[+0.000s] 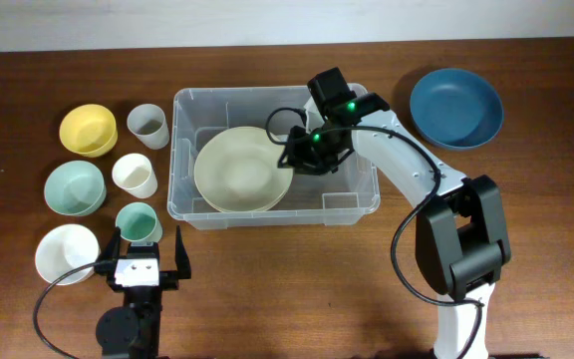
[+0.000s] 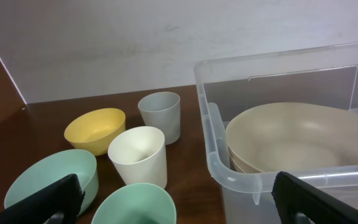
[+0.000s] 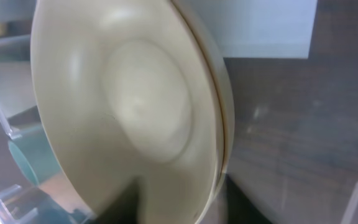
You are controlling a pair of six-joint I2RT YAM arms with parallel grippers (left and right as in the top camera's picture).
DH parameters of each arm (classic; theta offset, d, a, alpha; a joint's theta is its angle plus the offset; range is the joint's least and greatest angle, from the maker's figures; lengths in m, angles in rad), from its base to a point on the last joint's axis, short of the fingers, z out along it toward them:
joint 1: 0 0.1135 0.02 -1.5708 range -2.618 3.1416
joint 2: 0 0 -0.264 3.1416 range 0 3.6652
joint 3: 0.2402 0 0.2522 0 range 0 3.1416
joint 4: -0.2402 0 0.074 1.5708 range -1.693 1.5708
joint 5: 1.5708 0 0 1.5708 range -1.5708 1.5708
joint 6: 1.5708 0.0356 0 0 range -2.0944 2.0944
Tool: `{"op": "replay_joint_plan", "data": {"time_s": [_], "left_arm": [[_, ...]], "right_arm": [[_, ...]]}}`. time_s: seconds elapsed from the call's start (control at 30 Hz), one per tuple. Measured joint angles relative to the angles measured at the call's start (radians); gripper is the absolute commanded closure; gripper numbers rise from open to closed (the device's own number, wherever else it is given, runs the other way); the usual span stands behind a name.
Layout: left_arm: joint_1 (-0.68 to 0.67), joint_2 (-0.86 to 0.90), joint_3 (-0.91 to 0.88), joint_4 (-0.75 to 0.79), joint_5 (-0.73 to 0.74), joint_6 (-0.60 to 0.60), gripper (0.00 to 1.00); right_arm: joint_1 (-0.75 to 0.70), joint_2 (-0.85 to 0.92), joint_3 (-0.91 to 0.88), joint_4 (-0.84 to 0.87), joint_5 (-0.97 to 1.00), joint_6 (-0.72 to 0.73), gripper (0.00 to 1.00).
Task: Pack container
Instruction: 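Lower the bowl onto the first bowl and open the right gripper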
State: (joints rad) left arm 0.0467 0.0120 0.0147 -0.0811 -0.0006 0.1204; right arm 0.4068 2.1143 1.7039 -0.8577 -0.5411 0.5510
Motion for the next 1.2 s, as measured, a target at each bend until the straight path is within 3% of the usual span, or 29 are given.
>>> {"op": "replay_joint_plan", "data": {"time_s": [0.07, 0.23, 0.5, 0.83, 1.2], "left_arm": [[0.0, 0.0, 0.0, 0.0, 0.0, 0.0, 0.01], [0.0, 0.0, 0.0, 0.0, 0.0, 0.0, 0.01], [0.0, 0.0, 0.0, 0.0, 0.0, 0.0, 0.01], [0.0, 0.0, 0.0, 0.0, 0.0, 0.0, 0.01], [0.0, 0.0, 0.0, 0.0, 0.0, 0.0, 0.01]], "right_arm": [[0.0, 0.0, 0.009, -0.015, -0.002, -0.013, 0.92], [0.0, -0.01, 0.036, -0.02, -0.002, -0.023, 0.96], [0.016, -0.047, 0.043, -0.179, 0.023, -0.024, 0.96], [0.147, -0.047, 0.043, -0.183, 0.121, -0.006, 0.96], [0.151, -0.047, 0.043, -0.195, 0.159, 0.0, 0.95]]}}
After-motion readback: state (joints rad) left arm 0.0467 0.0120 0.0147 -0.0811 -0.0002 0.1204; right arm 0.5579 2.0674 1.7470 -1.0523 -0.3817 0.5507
